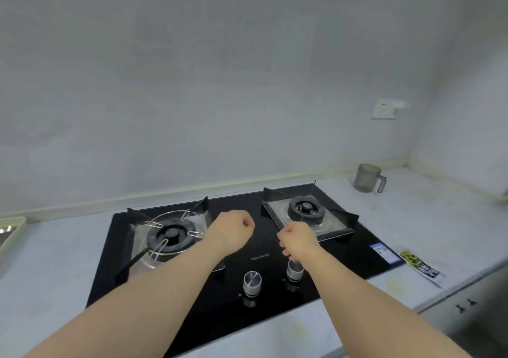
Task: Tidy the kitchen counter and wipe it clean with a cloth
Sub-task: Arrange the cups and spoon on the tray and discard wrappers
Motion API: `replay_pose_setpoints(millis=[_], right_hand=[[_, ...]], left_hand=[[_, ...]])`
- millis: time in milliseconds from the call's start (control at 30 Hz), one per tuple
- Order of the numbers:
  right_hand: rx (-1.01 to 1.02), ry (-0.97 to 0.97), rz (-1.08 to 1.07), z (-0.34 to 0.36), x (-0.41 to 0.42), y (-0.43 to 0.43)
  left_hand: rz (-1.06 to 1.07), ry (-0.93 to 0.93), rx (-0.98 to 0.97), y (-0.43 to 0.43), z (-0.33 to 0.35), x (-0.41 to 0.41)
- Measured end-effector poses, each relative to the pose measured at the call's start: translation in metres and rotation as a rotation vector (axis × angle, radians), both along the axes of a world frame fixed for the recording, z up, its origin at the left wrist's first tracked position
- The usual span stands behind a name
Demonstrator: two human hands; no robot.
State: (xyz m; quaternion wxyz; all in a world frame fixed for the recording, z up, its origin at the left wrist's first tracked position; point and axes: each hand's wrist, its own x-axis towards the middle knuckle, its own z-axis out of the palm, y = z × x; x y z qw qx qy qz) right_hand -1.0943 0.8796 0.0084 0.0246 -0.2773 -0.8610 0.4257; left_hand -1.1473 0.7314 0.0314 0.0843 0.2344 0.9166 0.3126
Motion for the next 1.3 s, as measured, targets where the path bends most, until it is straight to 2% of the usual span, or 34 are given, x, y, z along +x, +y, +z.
replay_pose_setpoints(millis=[233,700,933,1033,1300], right_hand=[[-0.054,0.011,-0.102,-0.002,0.008,0.082],[-0.174,0.05,-0.287,-0.027,0.0,0.2],[-0.153,0.094,-0.303,-0.039,-0.048,0.313],[-0.156,0.059,-0.276,-0.052,-0.062,0.361],[-0.17,-0.008,-0.238,-0.062,-0.103,0.467]], left_hand=[[-0.057,-0.078,0.054,0.084,-0.007,0.0],[-0.245,-0.015,-0.024,0.235,-0.031,-0.048],[-0.214,-0.108,0.089,0.34,-0.039,-0.075],[-0.132,-0.197,0.104,0.389,-0.051,-0.086],[0.019,-0.275,0.123,0.475,-0.06,-0.112]])
